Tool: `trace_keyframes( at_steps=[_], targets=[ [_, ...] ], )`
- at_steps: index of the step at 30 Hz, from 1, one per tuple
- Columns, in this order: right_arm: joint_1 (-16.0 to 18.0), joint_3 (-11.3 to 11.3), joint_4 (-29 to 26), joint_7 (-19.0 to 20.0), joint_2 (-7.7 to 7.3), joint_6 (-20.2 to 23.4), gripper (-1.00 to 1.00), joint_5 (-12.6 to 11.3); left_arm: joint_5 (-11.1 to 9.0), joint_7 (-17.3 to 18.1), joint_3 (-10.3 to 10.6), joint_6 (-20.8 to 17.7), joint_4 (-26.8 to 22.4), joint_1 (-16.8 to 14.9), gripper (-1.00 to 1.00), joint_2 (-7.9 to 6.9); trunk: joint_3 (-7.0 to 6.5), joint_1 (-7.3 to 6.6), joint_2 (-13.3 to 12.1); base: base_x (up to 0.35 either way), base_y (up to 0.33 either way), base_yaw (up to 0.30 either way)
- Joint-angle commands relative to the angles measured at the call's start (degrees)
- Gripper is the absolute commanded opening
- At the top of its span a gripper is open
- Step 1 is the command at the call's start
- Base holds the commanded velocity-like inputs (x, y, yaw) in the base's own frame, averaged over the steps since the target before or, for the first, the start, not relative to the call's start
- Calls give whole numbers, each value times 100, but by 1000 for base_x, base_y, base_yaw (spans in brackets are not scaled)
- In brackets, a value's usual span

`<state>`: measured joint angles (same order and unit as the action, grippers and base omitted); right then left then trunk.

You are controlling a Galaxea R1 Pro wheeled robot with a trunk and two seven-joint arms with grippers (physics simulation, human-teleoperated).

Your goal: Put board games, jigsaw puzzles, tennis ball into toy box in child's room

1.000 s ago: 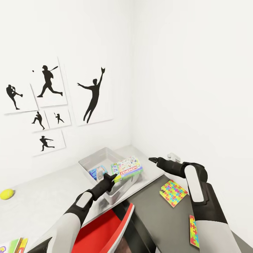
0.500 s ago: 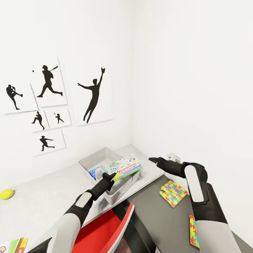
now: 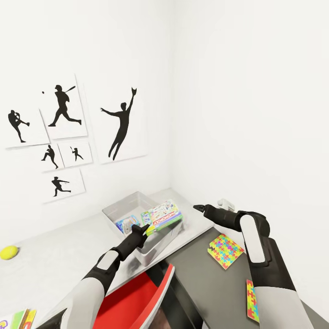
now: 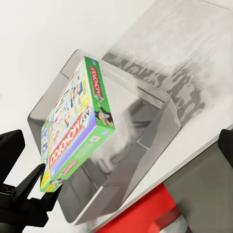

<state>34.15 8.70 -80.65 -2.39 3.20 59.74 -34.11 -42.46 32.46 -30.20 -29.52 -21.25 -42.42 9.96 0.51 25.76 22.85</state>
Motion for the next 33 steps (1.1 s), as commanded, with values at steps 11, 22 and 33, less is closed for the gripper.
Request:
trace_keyframes(
  at_steps=[11, 22, 33],
  targets=[
    [4, 12, -3, -25, 5, 26, 100, -34, -31, -2, -59, -45, -2, -3, -100, 3, 5, 3, 7, 0, 0, 0],
    [4, 12, -3, -25, 5, 26, 100, -34, -71, -18, -132, -44, -2, -3, -100, 3, 5, 3, 7, 0, 0, 0],
    [4, 9, -4, -25, 5, 26, 100, -34, -87, -42, -294, -39, -2, -3, -100, 3, 5, 3, 7, 0, 0, 0]
  ],
)
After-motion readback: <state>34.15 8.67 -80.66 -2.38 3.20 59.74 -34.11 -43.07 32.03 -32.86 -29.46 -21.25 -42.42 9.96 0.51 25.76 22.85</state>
